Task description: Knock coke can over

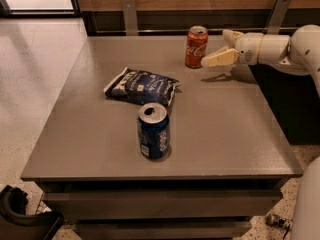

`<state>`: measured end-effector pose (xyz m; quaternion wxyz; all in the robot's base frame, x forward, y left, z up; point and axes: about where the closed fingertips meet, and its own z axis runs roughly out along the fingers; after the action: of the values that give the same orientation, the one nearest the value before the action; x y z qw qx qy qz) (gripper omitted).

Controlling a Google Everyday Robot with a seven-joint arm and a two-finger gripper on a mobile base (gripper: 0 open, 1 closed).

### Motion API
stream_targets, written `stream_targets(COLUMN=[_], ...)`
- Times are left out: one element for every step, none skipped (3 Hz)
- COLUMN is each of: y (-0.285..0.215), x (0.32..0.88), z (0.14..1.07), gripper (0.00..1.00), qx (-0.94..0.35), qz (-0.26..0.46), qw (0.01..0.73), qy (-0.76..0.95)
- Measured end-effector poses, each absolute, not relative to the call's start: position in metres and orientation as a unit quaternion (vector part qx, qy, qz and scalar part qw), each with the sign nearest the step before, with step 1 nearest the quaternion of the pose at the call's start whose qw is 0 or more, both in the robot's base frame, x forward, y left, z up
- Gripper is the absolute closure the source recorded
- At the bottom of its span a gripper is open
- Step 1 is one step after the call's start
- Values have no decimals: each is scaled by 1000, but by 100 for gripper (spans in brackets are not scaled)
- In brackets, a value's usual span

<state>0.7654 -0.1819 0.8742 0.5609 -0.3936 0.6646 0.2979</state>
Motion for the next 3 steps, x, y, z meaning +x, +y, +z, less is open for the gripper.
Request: stream_targets(y=[-163, -151, -145], x=[769, 771, 773], z=[859, 858, 863], gripper=[0, 0, 0], qx=[-393, -397, -401], qz=[322, 333, 335], qw=[550, 552, 555], qy=[663, 654, 647])
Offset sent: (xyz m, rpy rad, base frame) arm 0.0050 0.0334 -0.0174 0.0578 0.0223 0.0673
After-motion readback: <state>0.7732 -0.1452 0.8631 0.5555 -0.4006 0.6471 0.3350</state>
